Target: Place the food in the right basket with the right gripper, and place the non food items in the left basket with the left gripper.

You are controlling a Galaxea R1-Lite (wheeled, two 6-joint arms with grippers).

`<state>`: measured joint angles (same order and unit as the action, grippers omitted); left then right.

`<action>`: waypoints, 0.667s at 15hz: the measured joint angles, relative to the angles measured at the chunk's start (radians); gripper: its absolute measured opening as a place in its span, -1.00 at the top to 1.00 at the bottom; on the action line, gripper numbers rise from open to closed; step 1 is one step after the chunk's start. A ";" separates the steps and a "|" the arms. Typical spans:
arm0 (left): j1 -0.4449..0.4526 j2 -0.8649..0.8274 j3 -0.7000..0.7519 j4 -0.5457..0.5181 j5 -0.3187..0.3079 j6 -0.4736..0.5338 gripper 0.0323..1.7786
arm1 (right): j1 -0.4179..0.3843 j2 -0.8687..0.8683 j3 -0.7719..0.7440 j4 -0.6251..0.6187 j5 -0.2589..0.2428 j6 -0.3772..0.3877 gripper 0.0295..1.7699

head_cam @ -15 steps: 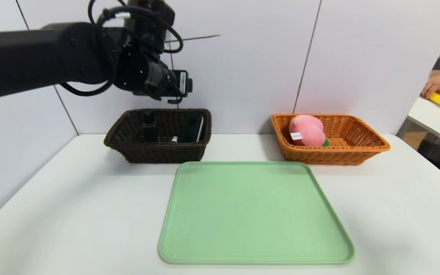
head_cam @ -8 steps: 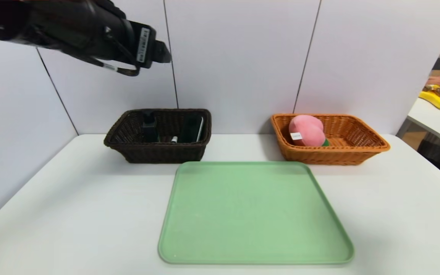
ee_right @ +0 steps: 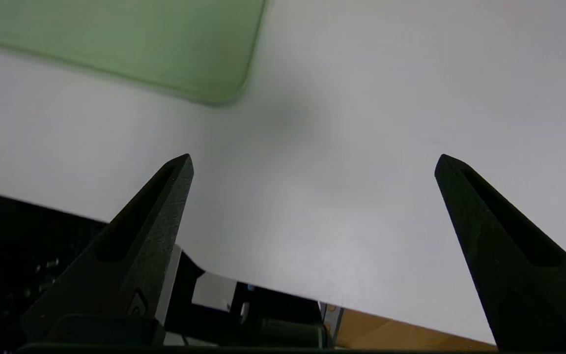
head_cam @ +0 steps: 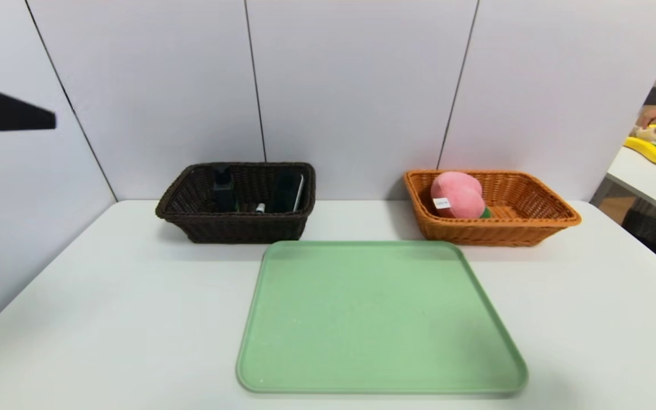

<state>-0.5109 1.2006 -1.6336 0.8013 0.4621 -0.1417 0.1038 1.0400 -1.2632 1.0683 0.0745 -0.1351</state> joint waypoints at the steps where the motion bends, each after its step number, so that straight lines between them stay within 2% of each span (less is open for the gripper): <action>1: 0.034 -0.057 0.059 0.002 -0.001 0.001 -0.88 | 0.012 -0.005 0.000 0.021 -0.006 0.002 -0.92; 3: 0.107 -0.169 0.186 0.003 -0.005 0.008 -0.89 | 0.012 -0.027 0.005 0.025 -0.014 0.003 -0.92; 6: 0.200 -0.314 0.330 -0.004 -0.027 0.013 -0.90 | -0.056 -0.083 0.014 0.015 -0.007 0.001 -0.92; 8: 0.218 -0.399 0.393 0.000 -0.053 0.016 -0.90 | -0.076 -0.129 0.037 -0.024 -0.017 0.010 -0.92; 10: 0.225 -0.491 0.457 0.001 -0.060 0.053 -0.90 | -0.081 -0.194 0.113 -0.112 -0.053 0.023 -0.92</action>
<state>-0.2857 0.7096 -1.1766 0.8028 0.4017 -0.0889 0.0226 0.8455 -1.1502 0.9564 0.0211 -0.1123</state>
